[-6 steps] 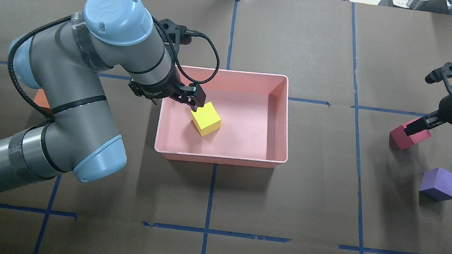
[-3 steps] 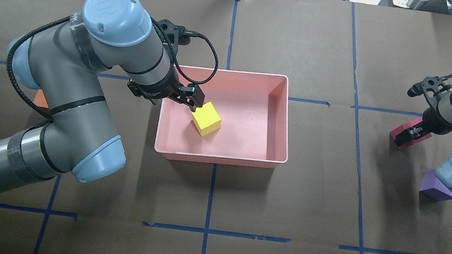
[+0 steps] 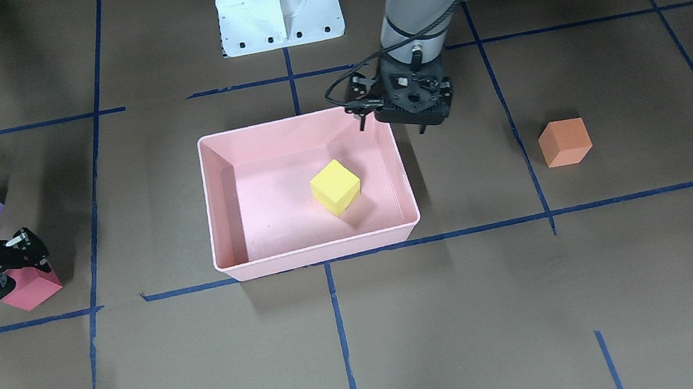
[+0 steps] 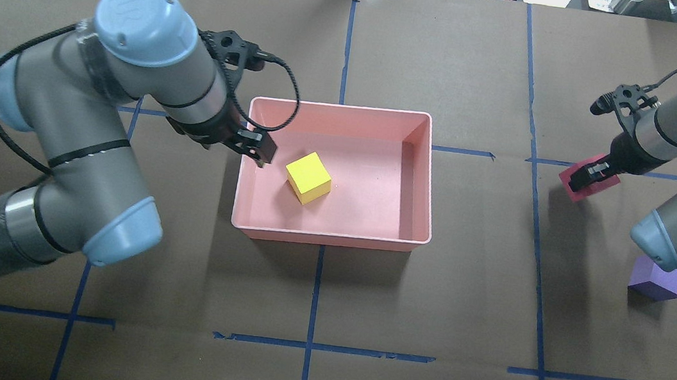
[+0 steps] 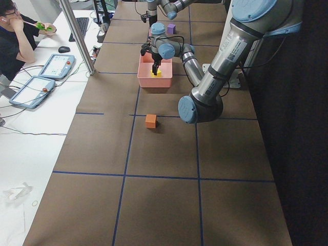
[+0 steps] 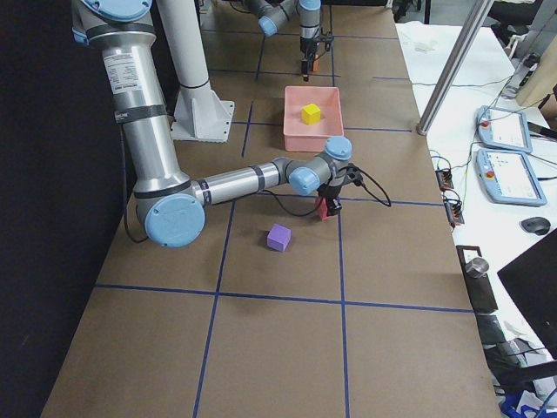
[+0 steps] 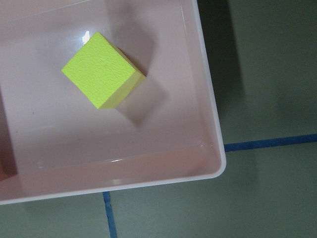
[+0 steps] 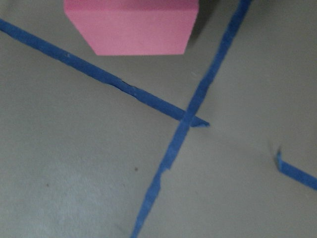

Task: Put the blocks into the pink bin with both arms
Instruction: 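Carry the pink cube into the bin while the left gripper reaches the orange cube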

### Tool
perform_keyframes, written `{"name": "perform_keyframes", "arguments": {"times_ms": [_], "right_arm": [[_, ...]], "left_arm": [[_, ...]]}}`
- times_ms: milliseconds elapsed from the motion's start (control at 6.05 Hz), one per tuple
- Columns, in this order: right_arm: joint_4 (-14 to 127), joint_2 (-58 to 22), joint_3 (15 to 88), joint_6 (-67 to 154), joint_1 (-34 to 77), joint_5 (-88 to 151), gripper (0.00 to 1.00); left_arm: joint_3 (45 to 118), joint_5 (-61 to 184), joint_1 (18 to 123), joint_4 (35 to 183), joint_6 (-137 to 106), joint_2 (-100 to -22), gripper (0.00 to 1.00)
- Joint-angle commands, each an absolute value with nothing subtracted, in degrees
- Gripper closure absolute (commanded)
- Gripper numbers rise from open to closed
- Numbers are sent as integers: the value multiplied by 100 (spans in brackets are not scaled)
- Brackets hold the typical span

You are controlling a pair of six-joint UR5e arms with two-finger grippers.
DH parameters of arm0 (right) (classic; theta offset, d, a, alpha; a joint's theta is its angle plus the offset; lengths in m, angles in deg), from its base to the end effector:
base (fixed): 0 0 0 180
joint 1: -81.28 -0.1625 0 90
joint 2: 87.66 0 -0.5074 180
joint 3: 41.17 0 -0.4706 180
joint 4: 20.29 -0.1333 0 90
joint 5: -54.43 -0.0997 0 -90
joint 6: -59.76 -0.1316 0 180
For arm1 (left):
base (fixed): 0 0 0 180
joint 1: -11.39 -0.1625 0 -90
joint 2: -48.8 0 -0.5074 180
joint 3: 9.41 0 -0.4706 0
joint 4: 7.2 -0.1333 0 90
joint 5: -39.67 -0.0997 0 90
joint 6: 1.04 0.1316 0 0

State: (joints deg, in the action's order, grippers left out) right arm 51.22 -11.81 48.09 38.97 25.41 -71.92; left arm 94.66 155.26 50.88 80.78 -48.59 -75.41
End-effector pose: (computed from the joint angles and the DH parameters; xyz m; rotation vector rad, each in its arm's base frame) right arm -0.3596 -0.6291 0.5827 0.1934 -0.8006 -0.3961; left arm 0.5326 -0.5380 0.2409 0.2019 0.8767 0.2284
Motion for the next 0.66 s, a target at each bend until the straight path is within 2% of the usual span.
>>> {"name": "perform_keyframes", "arguments": {"times_ms": [0,331,496], "right_arm": [[5386,-1617,5109,2835,2556,-7292,57],[6982,-2390,6039,1780,2862,-7249,56],[7162,-2768,6147,966,3107,-7205,56]], "left_arm": [[9780,15560,5444,8086,-3252,-6883,0],[9817,16110,6153,8165,-1772,-6189,0],[9808,16192,6557,8174,-1139,-5838,0]]}}
